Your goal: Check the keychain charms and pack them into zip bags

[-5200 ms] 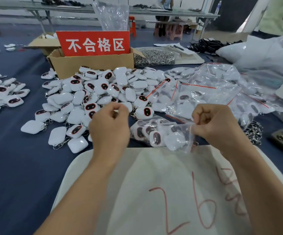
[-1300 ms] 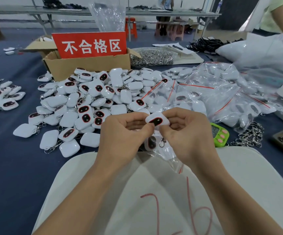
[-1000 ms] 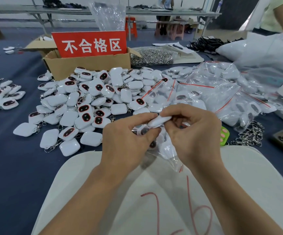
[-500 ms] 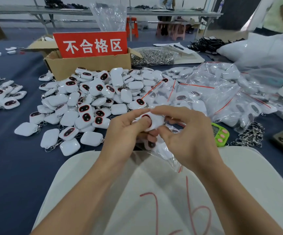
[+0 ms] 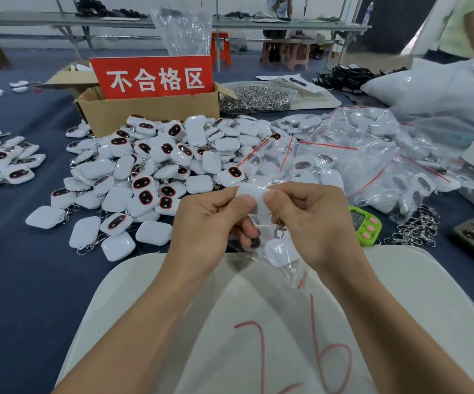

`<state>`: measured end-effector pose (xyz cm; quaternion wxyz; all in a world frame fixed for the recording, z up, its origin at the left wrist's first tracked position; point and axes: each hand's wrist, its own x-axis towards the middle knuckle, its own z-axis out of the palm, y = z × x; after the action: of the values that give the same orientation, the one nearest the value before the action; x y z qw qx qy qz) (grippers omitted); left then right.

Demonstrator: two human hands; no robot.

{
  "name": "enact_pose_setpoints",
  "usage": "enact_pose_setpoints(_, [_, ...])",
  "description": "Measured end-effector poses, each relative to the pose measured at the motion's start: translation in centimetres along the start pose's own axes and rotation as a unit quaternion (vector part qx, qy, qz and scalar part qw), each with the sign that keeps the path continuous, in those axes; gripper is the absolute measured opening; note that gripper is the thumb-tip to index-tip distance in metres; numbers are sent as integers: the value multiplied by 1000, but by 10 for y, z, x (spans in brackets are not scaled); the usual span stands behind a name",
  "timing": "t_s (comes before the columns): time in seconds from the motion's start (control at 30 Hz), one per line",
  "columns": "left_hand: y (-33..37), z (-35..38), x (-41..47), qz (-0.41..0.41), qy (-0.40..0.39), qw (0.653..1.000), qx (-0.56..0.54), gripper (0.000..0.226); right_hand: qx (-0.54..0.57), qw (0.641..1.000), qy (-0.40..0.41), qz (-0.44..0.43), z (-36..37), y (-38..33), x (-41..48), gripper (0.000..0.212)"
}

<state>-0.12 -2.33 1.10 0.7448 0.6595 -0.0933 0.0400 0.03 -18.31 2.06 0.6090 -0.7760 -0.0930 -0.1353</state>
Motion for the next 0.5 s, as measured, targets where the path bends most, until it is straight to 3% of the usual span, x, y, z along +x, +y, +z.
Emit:
enact_pose_setpoints(0.13, [-2, 2, -2, 2, 26, 998, 48, 23, 9, 999, -23, 32, -5, -3, 2, 16])
enact_pose_setpoints(0.23, [-6, 4, -7, 31, 98, 980, 173, 10, 12, 997, 44, 63, -14, -1, 6, 17])
enact_pose_setpoints(0.27, [-7, 8, -12, 45, 95, 964, 244, 11, 0, 996, 69, 61, -18, 1, 8, 19])
enact_pose_setpoints(0.33, [-12, 23, -23, 62, 64, 916, 392, 37, -51, 993, 94, 55, -28, 3, 9, 24])
enact_pose_setpoints(0.4, [-19, 43, -32, 78, 34, 835, 543, 60, -92, 990, 84, 67, -36, 5, 10, 25])
enact_pose_setpoints(0.43, [-23, 51, -34, 78, 20, 802, 591, 64, -102, 989, 64, 81, -39, 5, 10, 24])
enact_pose_setpoints(0.5, [-25, 56, -32, 73, 18, 790, 608, 53, -103, 989, 23, 107, -45, 5, 13, 22])
